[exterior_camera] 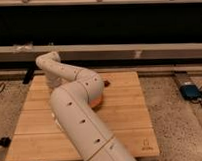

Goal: Place the white sponge in the ceramic cup

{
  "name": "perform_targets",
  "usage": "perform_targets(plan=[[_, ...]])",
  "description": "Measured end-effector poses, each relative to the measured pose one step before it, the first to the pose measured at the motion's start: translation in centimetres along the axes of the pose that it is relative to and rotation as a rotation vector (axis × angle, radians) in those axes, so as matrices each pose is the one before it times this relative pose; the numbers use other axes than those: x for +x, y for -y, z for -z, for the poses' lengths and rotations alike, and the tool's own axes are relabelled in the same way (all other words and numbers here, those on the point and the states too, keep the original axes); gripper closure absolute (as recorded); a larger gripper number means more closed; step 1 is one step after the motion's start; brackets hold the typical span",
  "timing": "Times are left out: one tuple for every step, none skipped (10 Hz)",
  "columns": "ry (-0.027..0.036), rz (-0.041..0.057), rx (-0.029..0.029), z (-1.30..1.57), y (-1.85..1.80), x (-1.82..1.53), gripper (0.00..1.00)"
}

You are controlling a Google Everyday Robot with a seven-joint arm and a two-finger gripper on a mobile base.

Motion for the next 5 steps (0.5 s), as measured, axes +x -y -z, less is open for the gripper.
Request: perform_targets(plan=[[0.01241,0.01282,-0.00809,0.611,-0.338,-0.166,1.0],[0.02877,0.01643,-0.01163,1.309,-0.374,-0.46,1.0],[0.03454,0.01509,-0.00885,1.515,-0.283,-0.591,1.0],[0.04165,0.01562,-0.00929,1.813,-0.334,-0.739,1.0],[0.04812,0.01463,-0.00211,1.995,0.049,-0.9,1.0]])
